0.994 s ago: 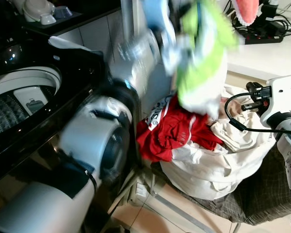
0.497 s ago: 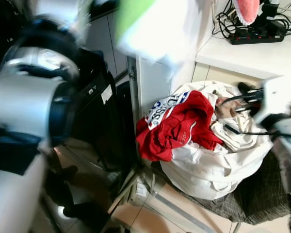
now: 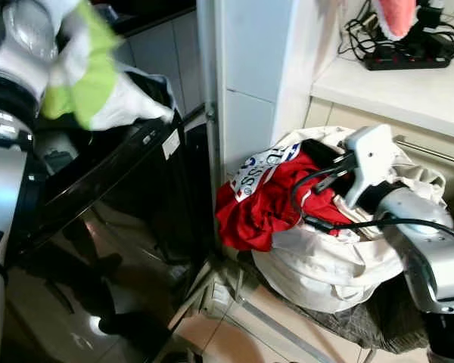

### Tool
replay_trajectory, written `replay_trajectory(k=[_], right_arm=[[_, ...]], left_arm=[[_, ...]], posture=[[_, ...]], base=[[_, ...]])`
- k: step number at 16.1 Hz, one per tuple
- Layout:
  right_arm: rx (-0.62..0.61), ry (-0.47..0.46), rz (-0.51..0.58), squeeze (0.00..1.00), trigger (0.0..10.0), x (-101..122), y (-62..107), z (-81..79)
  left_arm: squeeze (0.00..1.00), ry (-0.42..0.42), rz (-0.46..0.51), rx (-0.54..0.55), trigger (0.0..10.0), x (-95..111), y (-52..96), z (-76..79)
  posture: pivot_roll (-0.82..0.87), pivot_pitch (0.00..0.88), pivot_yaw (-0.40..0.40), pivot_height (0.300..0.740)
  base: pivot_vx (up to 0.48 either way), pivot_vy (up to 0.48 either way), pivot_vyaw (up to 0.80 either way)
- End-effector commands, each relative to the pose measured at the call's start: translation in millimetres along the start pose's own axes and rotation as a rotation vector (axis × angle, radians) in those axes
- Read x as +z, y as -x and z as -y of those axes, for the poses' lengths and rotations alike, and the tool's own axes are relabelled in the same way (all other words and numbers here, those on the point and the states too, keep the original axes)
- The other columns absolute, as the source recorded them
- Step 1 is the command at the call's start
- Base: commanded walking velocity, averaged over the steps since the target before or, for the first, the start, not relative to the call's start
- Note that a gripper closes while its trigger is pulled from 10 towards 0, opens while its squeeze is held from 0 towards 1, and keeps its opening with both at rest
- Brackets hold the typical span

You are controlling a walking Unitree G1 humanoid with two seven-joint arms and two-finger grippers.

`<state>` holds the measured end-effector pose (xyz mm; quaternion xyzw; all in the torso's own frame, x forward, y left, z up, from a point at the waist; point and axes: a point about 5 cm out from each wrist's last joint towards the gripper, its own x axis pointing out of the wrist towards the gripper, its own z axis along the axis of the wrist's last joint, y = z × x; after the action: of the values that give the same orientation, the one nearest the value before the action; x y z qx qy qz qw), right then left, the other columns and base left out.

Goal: Clothes washing

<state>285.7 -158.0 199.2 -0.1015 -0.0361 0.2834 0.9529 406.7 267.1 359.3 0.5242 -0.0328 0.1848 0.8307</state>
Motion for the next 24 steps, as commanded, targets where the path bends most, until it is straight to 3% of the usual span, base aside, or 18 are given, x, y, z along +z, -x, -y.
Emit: replay_trajectory(k=[1,2,3,7,8,9,10,11,17,20,24], right_arm=[[0.038,-0.004,0.005,0.0,10.0,4,-1.4,-7.8],[0.04,-0.005,0.005,0.0,10.0,4,-1.6,-8.6],[0.049,-0.008,0.006,0.0,10.0,4,-2.0,-11.1],[0.071,-0.013,0.0,0.0,10.0,4,-2.4,-17.5],[0.075,-0.016,-0.001,0.0,10.0,3,-1.7,-18.5],[0.076,-0.016,-0.001,0.0,10.0,3,-1.7,-18.6],[0.079,-0.017,-0.003,0.0,10.0,3,-1.9,-19.0],[0.084,-0.017,-0.004,0.0,10.0,3,-2.3,-19.6],[0.093,-0.013,-0.009,0.0,10.0,3,-3.2,-19.5],[0.104,-0.011,-0.025,0.0,10.0,1,-1.3,-20.2],[0.122,-0.013,-0.039,0.0,10.0,0,-0.1,-22.0]], left_arm=[[0.0,-0.093,-0.014,0.071,8.0,-2,-0.5,-12.5],[0.0,-0.123,-0.02,0.078,8.0,-3,-0.5,-13.6],[0.0,-0.14,-0.031,0.087,10.0,-6,-0.3,-16.6],[0.0,0.023,-0.083,0.129,10.0,-24,1.3,-37.9],[0.41,0.034,-0.131,0.157,10.0,-39,3.8,-52.8],[0.49,0.033,-0.137,0.164,10.0,-42,4.5,-55.7],[0.85,0.037,-0.143,0.175,10.0,-45,5.3,-59.8],[1.0,0.05,-0.145,0.184,10.0,-47,6.0,-62.6],[1.0,0.103,-0.158,0.164,10.0,-53,7.0,-64.4],[1.0,0.149,-0.191,0.089,10.0,-60,8.1,-58.5],[1.0,0.146,-0.221,0.06,10.0,-70,10.5,-59.7]], posture=[[-0.07,0.0,0.04,0.74],[-0.07,0.0,0.04,0.74],[-0.07,0.0,0.041,0.74],[-0.08,0.0,0.043,0.74],[-0.08,0.0,0.043,0.74],[-0.07,0.0,0.039,0.74],[-0.07,0.0,0.033,0.74],[-0.07,0.0,0.033,0.74],[-0.06,0.0,0.028,0.74],[-0.06,0.0,0.03,0.74],[-0.06,0.0,0.024,0.74]], base=[[0.0,0.0,0.0],[0.0,0.0,0.0],[0.0,0.0,0.0],[0.0,0.0,0.0],[0.0,0.0,0.0],[0.0,0.0,0.0],[0.0,0.0,0.0],[0.0,0.0,0.0],[0.0,0.0,0.0],[0.0,0.0,0.0],[0.0,0.0,0.0]])
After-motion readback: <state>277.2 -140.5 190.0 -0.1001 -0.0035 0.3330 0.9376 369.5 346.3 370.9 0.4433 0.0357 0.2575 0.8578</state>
